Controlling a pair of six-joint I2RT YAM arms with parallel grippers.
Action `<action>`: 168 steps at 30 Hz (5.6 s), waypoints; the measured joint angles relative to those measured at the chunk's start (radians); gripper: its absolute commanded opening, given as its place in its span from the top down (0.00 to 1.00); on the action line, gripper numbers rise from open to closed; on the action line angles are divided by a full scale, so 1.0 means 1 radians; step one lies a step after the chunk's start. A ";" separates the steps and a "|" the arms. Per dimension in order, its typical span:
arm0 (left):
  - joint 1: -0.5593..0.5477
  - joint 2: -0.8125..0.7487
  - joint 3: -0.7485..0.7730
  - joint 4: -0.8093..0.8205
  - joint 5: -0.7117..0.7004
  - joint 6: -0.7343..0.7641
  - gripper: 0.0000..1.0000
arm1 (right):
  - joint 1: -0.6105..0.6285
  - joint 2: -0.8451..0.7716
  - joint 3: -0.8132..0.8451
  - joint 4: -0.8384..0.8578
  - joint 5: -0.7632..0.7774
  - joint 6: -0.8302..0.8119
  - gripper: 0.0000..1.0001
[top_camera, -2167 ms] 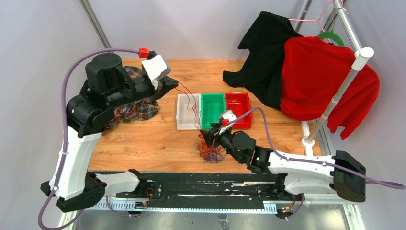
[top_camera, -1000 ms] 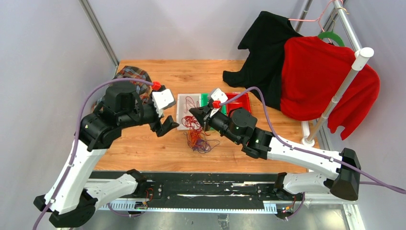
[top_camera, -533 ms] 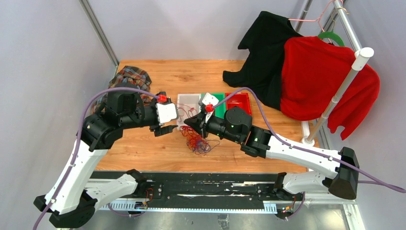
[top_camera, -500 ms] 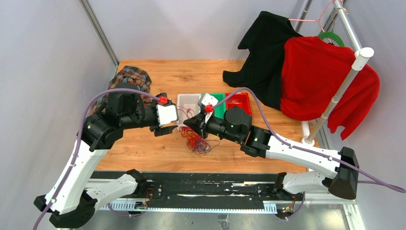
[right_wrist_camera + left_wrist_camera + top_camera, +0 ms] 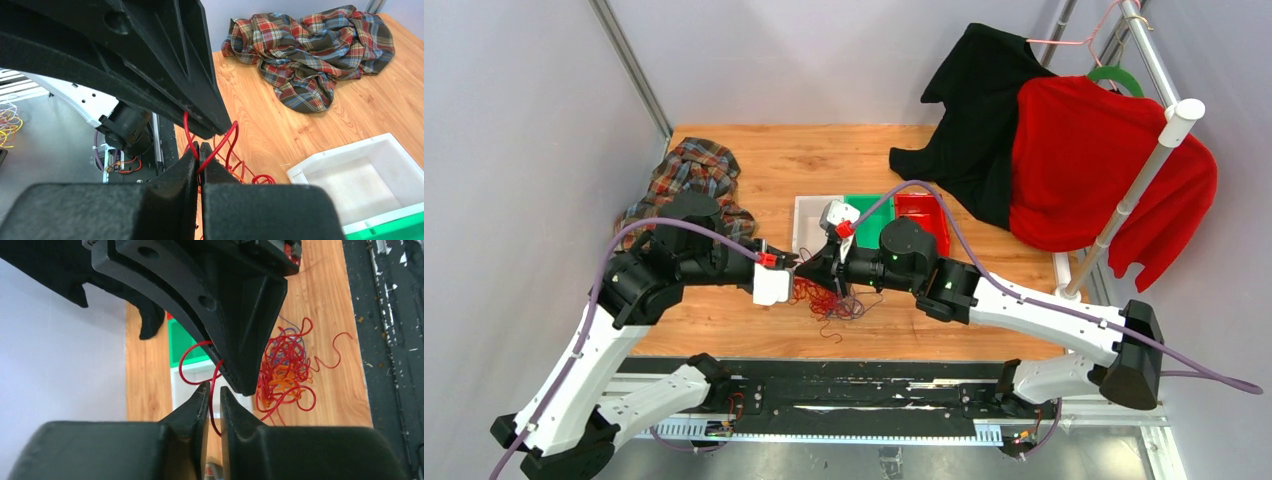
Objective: Untangle the cables
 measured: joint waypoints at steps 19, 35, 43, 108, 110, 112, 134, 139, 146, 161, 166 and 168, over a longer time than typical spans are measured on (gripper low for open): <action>-0.016 -0.010 0.122 0.138 -0.035 -0.261 1.00 | 0.000 0.071 -0.165 0.322 0.354 0.085 0.52; -0.017 0.035 0.343 0.144 -0.220 -0.255 1.00 | 0.073 0.075 -0.547 0.528 0.550 0.144 0.46; -0.017 0.095 0.476 0.176 -0.317 -0.232 1.00 | 0.075 0.103 -0.561 0.546 0.614 0.173 0.52; 0.009 0.430 0.101 0.860 -0.622 -0.070 1.00 | 0.075 0.135 -0.660 0.468 0.646 0.304 0.97; 0.029 0.444 0.040 0.869 -0.630 -0.095 1.00 | 0.075 0.105 -0.668 0.459 0.646 0.312 0.97; 0.042 0.454 -0.015 0.883 -0.636 -0.119 1.00 | 0.075 0.083 -0.675 0.450 0.646 0.319 0.98; 0.090 0.412 -0.142 0.755 -0.659 -0.198 1.00 | -0.180 -0.281 -0.639 0.218 0.640 0.344 0.37; 0.101 0.370 0.158 0.734 -0.620 -0.225 1.00 | -0.228 -0.098 -0.515 0.200 0.568 0.314 0.37; 0.101 0.274 0.293 0.754 -0.572 -0.261 1.00 | -0.229 0.115 -0.454 0.267 0.462 0.290 0.36; 0.101 0.357 0.092 0.752 -0.573 -0.264 1.00 | -0.229 0.253 -0.443 0.343 0.315 0.330 0.57; 0.101 0.360 0.072 0.789 -0.578 -0.262 1.00 | -0.229 0.288 -0.438 0.351 0.313 0.352 0.56; 0.101 0.361 0.034 0.811 -0.582 -0.257 1.00 | -0.229 0.294 -0.437 0.344 0.319 0.365 0.55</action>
